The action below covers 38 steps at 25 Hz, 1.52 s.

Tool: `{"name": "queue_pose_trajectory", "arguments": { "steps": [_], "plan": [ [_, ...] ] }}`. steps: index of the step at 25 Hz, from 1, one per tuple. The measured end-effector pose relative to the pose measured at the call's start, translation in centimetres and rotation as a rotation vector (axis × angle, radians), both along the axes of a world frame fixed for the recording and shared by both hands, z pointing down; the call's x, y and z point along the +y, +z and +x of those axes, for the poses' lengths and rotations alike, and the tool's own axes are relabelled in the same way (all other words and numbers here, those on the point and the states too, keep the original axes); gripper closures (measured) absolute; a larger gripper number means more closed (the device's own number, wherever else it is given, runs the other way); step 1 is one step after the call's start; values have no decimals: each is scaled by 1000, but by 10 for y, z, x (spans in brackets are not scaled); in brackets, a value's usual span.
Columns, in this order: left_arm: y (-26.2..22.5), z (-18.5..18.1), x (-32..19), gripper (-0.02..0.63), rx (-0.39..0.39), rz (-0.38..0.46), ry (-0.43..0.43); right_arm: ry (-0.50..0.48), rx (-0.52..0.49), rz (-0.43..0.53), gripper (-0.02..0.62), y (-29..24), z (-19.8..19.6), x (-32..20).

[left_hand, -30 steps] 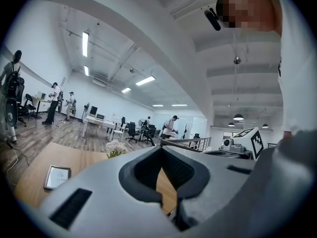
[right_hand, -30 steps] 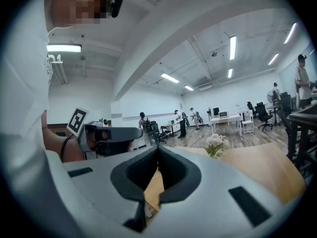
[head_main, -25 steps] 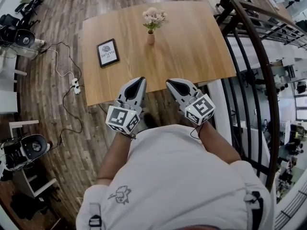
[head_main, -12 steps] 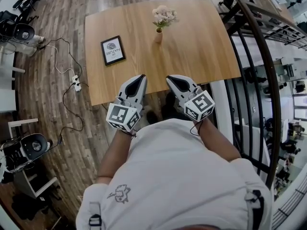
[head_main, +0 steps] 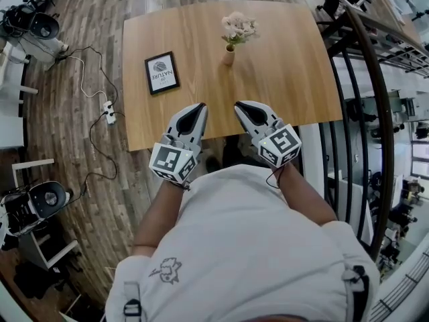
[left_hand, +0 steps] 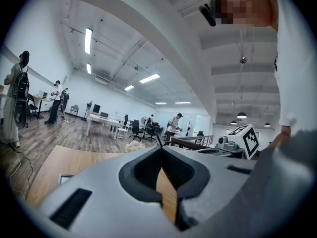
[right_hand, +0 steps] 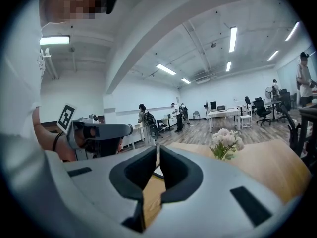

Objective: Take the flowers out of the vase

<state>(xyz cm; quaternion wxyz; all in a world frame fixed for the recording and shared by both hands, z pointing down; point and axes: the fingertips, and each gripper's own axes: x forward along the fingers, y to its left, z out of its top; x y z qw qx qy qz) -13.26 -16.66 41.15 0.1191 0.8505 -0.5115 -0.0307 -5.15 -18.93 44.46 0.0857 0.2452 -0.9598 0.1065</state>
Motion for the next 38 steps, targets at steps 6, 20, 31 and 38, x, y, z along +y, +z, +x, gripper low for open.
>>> {"name": "queue_pose_trajectory", "arguments": {
  "steps": [6, 20, 31, 38],
  "plan": [
    [14, -9, -42, 601, -5, -46, -41, -8, 18, -61, 536, 24, 4, -46],
    [56, -21, -132, 602, -19, -133, -97, -13, 109, -175, 432, 101, 6, -159],
    [89, -21, -184, 601, -27, -171, -109, 45, 169, -214, 394, 170, 1, -236],
    [107, -23, -204, 601, -28, -201, -106, 94, 166, -266, 360, 203, -11, -277]
  ]
}}
